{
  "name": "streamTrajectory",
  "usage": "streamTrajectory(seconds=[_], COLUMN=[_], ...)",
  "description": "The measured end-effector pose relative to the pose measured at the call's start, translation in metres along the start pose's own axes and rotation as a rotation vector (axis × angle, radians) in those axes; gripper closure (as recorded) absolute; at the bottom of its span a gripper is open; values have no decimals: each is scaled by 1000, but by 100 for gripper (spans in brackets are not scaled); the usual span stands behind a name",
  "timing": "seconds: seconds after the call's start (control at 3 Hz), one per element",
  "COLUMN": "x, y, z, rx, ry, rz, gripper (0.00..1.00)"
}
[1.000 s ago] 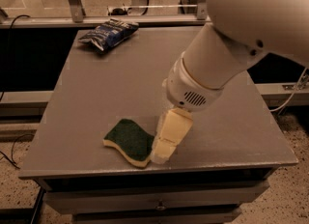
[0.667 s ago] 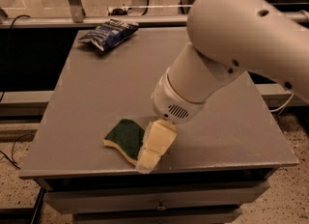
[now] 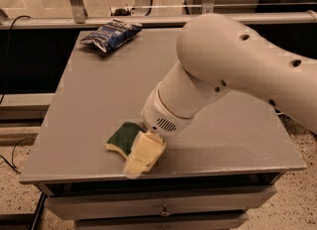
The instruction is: Move sponge near blue chip bag
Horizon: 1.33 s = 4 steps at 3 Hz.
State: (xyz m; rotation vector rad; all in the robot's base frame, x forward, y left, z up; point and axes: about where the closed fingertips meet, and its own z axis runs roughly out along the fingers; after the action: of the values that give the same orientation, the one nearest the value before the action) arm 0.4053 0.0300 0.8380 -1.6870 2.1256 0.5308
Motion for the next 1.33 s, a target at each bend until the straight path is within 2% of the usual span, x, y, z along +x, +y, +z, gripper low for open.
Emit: streamTrajectory(seconds=[0.67,1.0,1.33], x=[1,2,2], y=[-1,-12,-44], z=[8,-4,-49], rx=[23,71,186], ry=[-31,-40,-49], rz=[34,29,-7], gripper=[64,86,100])
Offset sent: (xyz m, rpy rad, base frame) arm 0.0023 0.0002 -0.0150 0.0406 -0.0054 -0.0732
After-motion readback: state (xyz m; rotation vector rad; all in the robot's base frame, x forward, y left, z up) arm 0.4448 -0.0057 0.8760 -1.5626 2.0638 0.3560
